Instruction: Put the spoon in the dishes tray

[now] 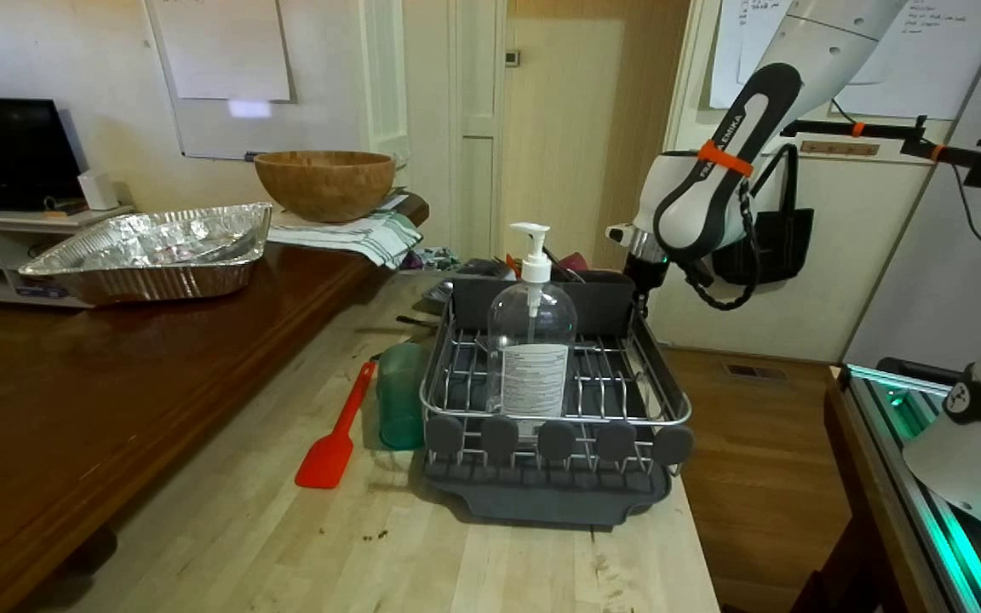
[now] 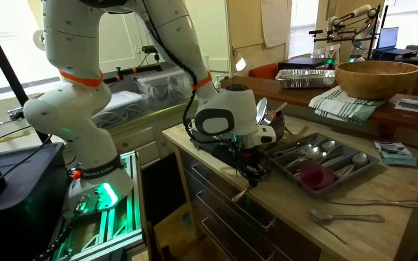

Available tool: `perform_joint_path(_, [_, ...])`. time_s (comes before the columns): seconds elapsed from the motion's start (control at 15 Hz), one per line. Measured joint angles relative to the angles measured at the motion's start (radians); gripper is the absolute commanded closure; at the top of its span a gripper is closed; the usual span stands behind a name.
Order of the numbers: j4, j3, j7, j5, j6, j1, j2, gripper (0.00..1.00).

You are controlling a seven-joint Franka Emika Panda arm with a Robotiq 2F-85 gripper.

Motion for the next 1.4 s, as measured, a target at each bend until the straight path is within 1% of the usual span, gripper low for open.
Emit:
perform_joint_path(0.2, [-0.012,-0.004,0.000,0.000,-0.007,0.002,-0.011,0.98])
perform_joint_path(0.33, [-0.048,-0.006,-0.001,0.000,-0.008,0.000,-0.046,0.98])
perform_joint_path(0.4, [-0.073,-0.013,-0.001,-0.001,-0.010,0.002,-0.073,0.98])
perform_joint_path(0.53, [-0.123,-0.048,-0.001,-0.013,-0.018,0.012,-0.133,0.98])
perform_joint_path(0.6, [-0.148,-0.076,0.000,-0.022,-0.020,0.019,-0.166,0.98])
perform_joint_path(0.67, [-0.168,-0.118,0.020,-0.049,-0.020,0.032,-0.197,0.98])
perform_joint_path(0.8, [-0.198,-0.239,0.107,-0.159,-0.017,0.072,-0.257,0.98])
perform_joint_path(0.87, [-0.206,-0.280,0.129,-0.202,-0.011,0.080,-0.282,0.98])
perform_joint_path(0.93, [-0.214,-0.305,0.136,-0.226,0.001,0.081,-0.306,0.98])
perform_joint_path(1.0, [-0.223,-0.307,0.129,-0.224,0.022,0.078,-0.327,0.98])
perform_joint_path(1.07, [-0.236,-0.295,0.108,-0.198,0.048,0.079,-0.348,0.98])
perform_joint_path(1.2, [-0.270,-0.239,0.027,-0.068,0.098,0.095,-0.393,0.98])
perform_joint_path(1.27, [-0.286,-0.208,-0.017,0.007,0.116,0.121,-0.417,0.98])
perform_joint_path(1.4, [-0.284,-0.161,-0.076,0.129,0.128,0.207,-0.462,0.98])
